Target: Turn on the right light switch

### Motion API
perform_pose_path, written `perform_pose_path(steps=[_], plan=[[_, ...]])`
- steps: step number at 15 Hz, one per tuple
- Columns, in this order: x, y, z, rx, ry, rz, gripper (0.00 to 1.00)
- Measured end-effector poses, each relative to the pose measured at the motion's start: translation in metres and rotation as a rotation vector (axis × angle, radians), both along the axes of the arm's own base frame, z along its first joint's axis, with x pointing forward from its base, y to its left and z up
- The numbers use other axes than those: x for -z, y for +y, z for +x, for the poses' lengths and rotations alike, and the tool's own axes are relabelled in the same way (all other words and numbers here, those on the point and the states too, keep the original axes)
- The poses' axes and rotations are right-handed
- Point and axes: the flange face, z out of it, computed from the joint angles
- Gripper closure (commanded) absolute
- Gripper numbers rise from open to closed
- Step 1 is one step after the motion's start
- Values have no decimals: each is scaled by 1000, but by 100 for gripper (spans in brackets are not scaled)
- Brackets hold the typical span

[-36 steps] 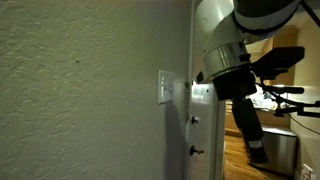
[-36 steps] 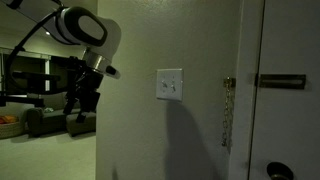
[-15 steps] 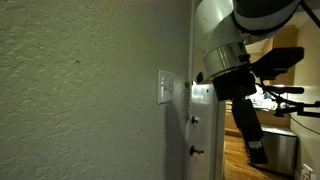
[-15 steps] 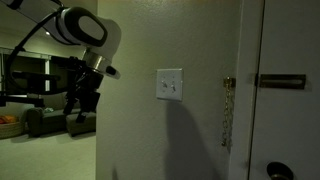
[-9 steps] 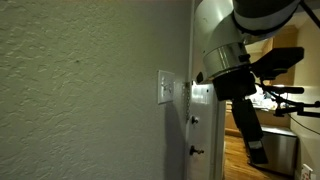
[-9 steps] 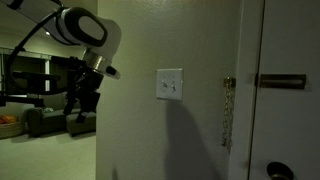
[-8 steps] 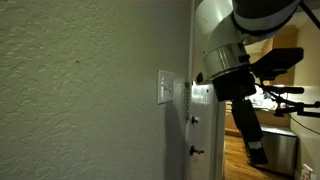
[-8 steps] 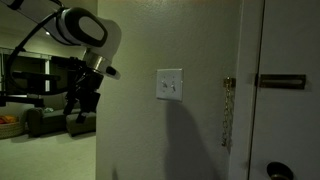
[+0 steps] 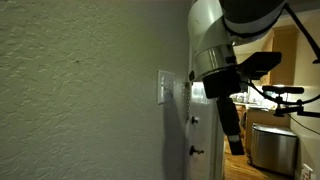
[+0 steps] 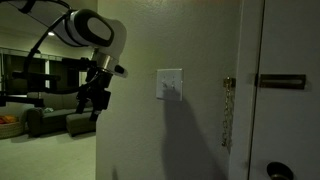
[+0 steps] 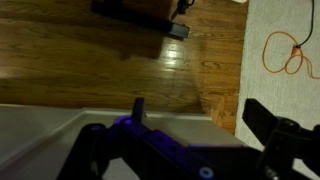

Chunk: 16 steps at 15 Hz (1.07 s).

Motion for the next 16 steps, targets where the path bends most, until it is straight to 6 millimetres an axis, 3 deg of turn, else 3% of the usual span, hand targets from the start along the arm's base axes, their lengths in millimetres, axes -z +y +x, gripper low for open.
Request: perform_pose_path(steps=[9,16], plan=[[-27,-24,35,135,-283,-2,0],[-45,-46,39,272,-502,-52,0]])
